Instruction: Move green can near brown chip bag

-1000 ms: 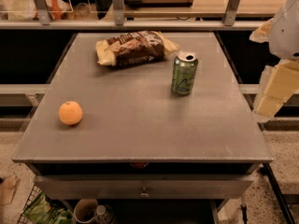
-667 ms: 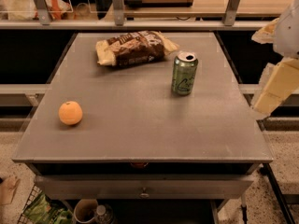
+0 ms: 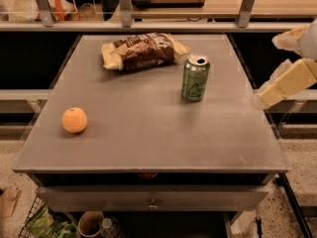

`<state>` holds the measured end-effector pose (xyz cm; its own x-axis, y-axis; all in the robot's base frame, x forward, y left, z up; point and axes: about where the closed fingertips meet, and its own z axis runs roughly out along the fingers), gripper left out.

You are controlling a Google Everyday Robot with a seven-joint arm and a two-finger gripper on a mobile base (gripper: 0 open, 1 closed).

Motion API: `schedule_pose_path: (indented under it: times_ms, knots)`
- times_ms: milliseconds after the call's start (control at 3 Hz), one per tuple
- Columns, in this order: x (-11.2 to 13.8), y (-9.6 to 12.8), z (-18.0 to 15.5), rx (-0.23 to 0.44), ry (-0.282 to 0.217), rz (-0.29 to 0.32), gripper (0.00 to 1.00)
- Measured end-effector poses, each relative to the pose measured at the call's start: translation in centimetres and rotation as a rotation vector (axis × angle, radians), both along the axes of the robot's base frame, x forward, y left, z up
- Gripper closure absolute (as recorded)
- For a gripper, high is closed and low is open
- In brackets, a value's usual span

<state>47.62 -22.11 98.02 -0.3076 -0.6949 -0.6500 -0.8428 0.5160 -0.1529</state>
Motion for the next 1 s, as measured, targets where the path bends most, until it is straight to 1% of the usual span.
schedule_pose_path:
  times_ms: [333,667,1000]
  knots:
    - [2.2,1.2,0.0,0.101,-0.039,0.001,0.00]
    - [4.0,3.1,-0.8,0.144,-0.052,0.017,0.00]
    - [5.6,4.9,-2.1,0.144,-0.058,0.021,0.00]
